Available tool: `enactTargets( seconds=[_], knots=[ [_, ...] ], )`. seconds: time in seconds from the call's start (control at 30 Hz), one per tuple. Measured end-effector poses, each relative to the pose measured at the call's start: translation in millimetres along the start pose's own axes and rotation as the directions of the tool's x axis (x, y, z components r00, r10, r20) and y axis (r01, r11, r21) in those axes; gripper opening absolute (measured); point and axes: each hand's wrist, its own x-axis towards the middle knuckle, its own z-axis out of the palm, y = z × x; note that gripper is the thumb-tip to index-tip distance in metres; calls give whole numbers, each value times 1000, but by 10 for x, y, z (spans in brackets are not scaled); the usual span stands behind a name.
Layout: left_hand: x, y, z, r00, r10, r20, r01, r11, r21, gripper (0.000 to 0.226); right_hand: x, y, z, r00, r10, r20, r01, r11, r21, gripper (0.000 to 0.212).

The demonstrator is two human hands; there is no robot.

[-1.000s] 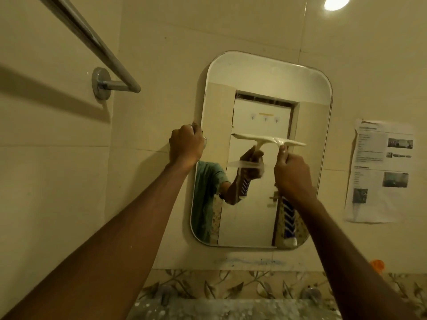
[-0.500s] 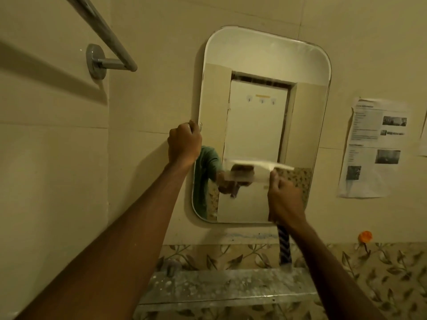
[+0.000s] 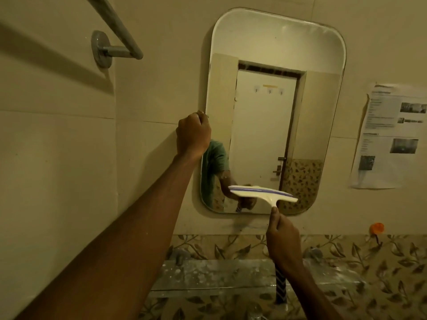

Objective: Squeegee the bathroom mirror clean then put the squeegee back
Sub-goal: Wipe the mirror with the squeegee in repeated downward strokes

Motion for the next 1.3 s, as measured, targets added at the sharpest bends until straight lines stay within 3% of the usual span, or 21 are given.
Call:
enactTargets(
  seconds=[0.1,0.23,0.33,0.57,0.73,1.0,1.13,1.3],
  knots=[
    [-5,9,-9,1000,-6,-4,6,999,33,43,215,-140,-137,999,-14,29,13,1000,19,54],
    [2,-23,5,1000,3,1,-3,999,37,43,610,-399,-270,994,-93,-54,97,992,75,54],
    [19,-54,30,1000,26,-4,-26,999,25,42,540,-316,-179,986,-146,-86,148,989,14,49],
    [38,-73,76,999,39,-18,-38,998,40,44,-189,278,147,1000,1,-31,0,1000,11,47],
    [38,-67,62,999,35,-18,-33,998,61,45,-261,324,177,998,-14,-54,13,1000,-9,43],
    [31,-50,32,999,53,1,-53,996,73,45,-416,524,137,998,51,24,-50,998,-45,46],
    [35,-48,19,998,56,-8,-55,997,62,46,-368,407,58,998,51,-21,-50,999,19,48],
    [-4,-37,-31,997,39,65,-40,999,7,55,167,-150,-197,997,-42,-65,49,992,119,50]
  ],
)
